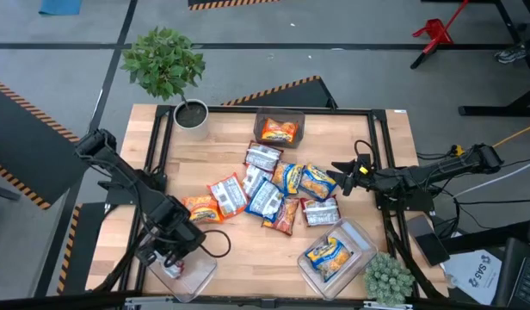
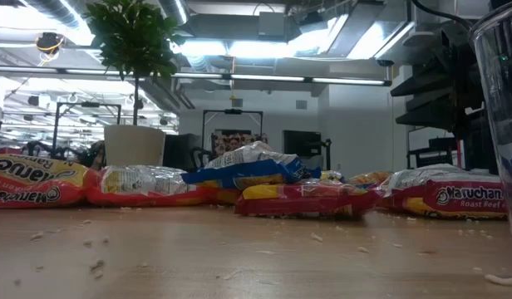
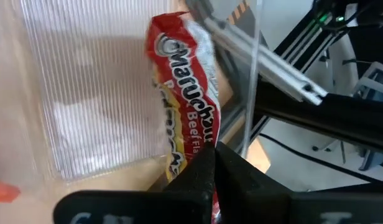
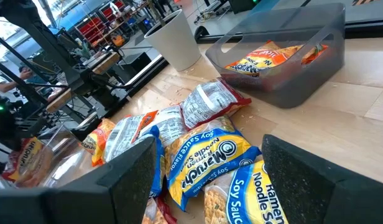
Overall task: Sort Maruchan noodles
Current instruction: Put the red noodle pack into the left transparent bin
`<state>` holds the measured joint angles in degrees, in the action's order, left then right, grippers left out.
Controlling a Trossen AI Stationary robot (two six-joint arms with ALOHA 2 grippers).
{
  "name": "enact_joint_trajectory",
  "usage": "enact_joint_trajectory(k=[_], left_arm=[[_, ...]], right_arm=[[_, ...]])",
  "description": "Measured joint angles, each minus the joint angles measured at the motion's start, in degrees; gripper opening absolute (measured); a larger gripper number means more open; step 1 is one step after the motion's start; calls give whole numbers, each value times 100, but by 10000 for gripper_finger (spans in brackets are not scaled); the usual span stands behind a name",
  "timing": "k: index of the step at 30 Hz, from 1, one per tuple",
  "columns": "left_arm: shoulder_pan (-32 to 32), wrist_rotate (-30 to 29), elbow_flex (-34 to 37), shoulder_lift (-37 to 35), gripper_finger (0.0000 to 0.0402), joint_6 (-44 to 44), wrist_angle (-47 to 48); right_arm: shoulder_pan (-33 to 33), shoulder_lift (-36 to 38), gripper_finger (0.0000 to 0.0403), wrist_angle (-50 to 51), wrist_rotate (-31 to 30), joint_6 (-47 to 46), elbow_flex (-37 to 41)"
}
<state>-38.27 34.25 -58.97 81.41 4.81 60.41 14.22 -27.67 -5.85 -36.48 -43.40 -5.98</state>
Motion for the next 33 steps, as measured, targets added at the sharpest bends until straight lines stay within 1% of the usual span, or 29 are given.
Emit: enact_joint_trajectory(k=[6, 8, 11, 14, 17, 26, 30, 33], left_arm=[[1, 139, 333, -1, 0, 1, -248], [1, 85, 412, 0, 0, 0, -247], [1, -146, 466, 0, 0, 3, -245], [1, -189, 471, -2, 6, -71, -246], [1, -172, 471, -2, 28, -69, -242], [1, -165, 471, -2, 112, 158, -244], [1, -174, 466, -2, 135, 377, -218], [25, -187, 367, -2, 142, 494, -85]], right_arm=[[0, 0, 280, 0, 0, 0, 0], [0, 0, 280, 0, 2, 1, 0], [0, 1, 280, 0, 2, 2, 0], [0, 0, 280, 0, 2, 2, 0], [0, -2, 280, 0, 2, 15, 0], [0, -2, 280, 71, 2, 22, 0], [0, -2, 280, 153, 2, 24, 0], [0, 1, 280, 153, 2, 24, 0]])
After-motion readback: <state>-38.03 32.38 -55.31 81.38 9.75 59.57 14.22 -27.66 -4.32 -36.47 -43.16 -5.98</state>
